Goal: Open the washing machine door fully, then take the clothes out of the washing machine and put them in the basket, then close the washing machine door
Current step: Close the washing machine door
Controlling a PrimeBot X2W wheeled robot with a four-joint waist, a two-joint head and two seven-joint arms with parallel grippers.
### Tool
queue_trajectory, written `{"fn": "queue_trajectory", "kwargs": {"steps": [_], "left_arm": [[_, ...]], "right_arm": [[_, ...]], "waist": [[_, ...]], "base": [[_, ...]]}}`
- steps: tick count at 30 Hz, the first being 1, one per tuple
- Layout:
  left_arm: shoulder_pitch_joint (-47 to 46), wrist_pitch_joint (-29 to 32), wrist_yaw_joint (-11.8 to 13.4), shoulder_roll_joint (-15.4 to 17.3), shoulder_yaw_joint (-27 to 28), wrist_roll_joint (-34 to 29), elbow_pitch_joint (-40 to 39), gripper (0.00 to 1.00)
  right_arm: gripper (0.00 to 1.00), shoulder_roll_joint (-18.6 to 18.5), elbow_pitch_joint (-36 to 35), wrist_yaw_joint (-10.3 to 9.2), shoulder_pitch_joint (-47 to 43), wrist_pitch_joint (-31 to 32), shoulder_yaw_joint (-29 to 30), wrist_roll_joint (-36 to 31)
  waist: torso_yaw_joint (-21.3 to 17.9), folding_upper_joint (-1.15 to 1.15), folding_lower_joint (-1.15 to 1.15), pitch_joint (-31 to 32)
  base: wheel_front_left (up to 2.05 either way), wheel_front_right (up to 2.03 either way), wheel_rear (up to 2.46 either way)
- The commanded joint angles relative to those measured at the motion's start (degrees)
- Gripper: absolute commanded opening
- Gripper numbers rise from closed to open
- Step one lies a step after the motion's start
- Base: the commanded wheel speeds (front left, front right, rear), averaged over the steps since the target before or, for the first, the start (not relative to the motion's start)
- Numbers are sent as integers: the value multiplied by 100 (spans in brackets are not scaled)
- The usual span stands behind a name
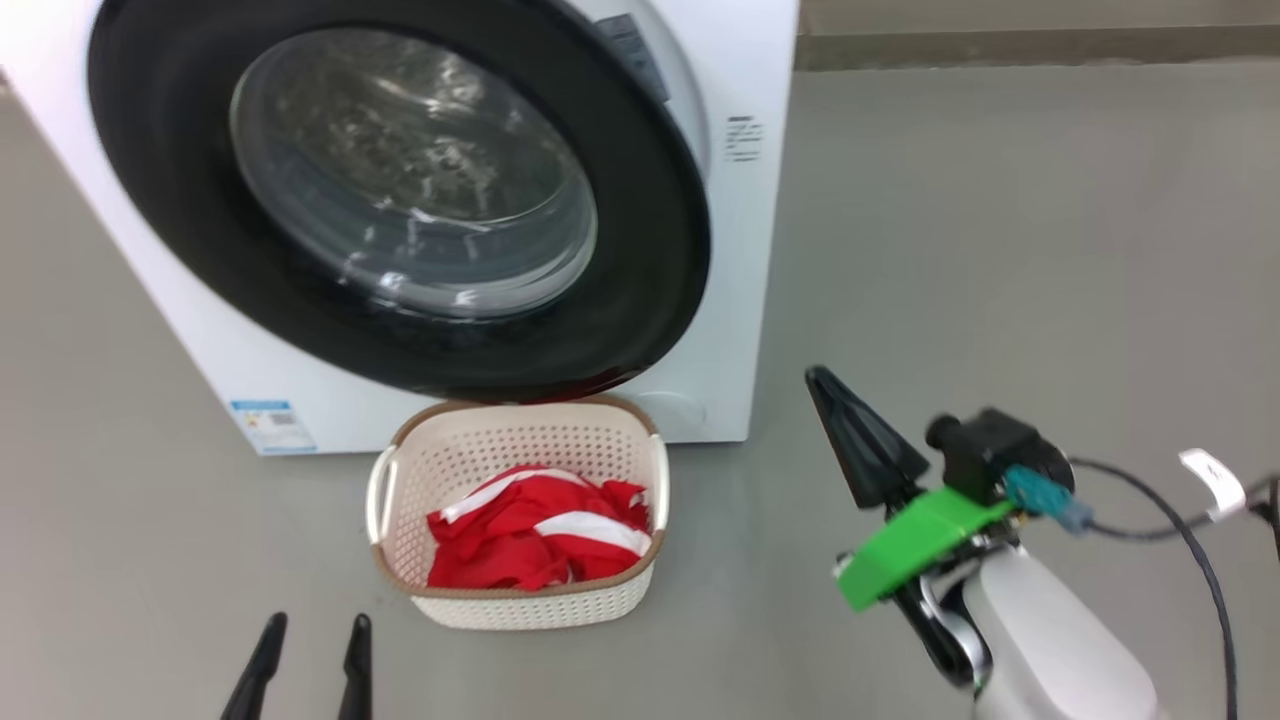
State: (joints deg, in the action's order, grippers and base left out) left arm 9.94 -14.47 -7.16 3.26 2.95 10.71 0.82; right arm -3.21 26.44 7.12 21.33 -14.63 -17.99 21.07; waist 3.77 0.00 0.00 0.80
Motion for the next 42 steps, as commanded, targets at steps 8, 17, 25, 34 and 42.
{"fn": "queue_trajectory", "kwargs": {"steps": [8, 17, 25, 34, 42], "left_arm": [[-630, -52, -33, 67, -148, 51, -84, 100], [-1031, -52, -33, 86, -403, 135, 24, 100], [-1284, -52, -33, 77, -598, 204, 48, 100], [-1662, -52, -33, 96, -857, 256, 88, 100], [-2023, -52, -33, 163, -1045, 339, 129, 100]], "right_arm": [[0, 34, 700, 36, 1403, -37, -256, 40], [0, 34, 1604, 36, 2471, -37, -342, 133], [0, 34, 2271, 36, 3200, -37, -352, 118], [0, -128, 2647, 36, 3972, -37, 125, -212], [0, -236, 2644, 36, 4392, -37, 434, -398]], "waist": [[778, 0, 0, -622], [1236, 0, 0, -1059], [1454, 0, 0, -1413], [1700, 0, 0, -1949], [1885, 0, 0, -2256]], "base": [[0, 0, 0], [0, 0, 0], [0, 0, 0], [0, 0, 0], [0, 0, 0]]}}
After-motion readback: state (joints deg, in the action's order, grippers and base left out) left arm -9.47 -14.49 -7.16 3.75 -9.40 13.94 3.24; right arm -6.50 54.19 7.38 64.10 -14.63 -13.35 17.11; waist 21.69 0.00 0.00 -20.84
